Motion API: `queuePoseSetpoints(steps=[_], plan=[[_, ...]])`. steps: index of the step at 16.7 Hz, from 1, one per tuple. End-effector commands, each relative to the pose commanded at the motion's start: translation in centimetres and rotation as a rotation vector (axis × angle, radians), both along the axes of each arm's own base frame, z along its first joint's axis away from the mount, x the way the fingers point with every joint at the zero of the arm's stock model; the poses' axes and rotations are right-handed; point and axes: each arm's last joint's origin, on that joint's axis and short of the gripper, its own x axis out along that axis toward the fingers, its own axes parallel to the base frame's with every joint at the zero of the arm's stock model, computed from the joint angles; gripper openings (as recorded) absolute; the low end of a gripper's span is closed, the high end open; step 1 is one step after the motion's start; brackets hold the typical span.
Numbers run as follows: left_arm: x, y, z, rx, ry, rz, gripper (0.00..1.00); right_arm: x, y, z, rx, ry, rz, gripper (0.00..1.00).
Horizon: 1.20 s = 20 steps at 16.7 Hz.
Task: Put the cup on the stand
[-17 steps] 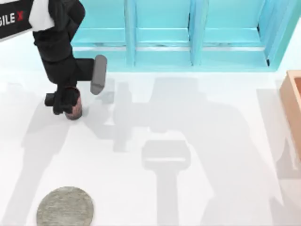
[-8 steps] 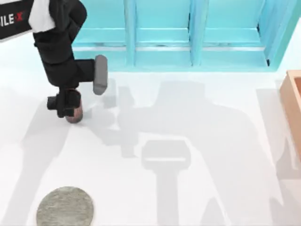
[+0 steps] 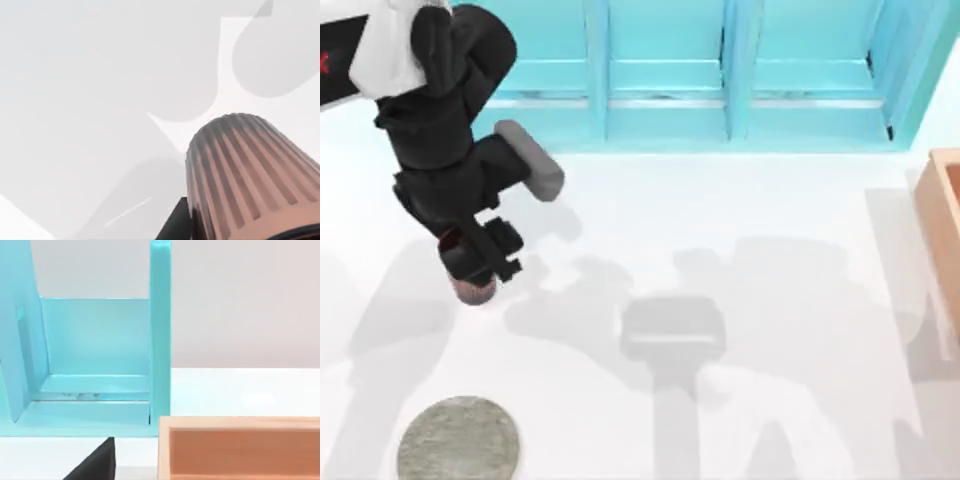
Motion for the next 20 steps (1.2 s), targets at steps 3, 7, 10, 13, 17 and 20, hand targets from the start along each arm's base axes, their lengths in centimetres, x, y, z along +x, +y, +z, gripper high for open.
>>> queuePoseSetpoints(steps=[3,7,10,13,17,20], plan=[[-3.9,0.0,1.0,0.009,0.013,0.294,0.00,0.0,0.0,0.0,0.000,0.000,0.000,1.00],[-8.9,0.6,1.8,0.010,0.010,0.646,0.00,0.0,0.0,0.0,0.000,0.000,0.000,1.00],[-11.8,1.2,2.2,-0.008,-0.006,0.825,0.00,0.0,0.0,0.0,0.000,0.000,0.000,1.00],[-13.6,1.6,2.4,-0.032,-0.022,0.921,0.00,0.0,0.0,0.0,0.000,0.000,0.000,1.00],[-13.9,1.8,2.5,-0.039,-0.026,0.940,0.00,0.0,0.0,0.0,0.000,0.000,0.000,1.00],[-13.8,1.8,2.4,-0.035,-0.024,0.941,0.00,0.0,0.0,0.0,0.000,0.000,0.000,1.00]])
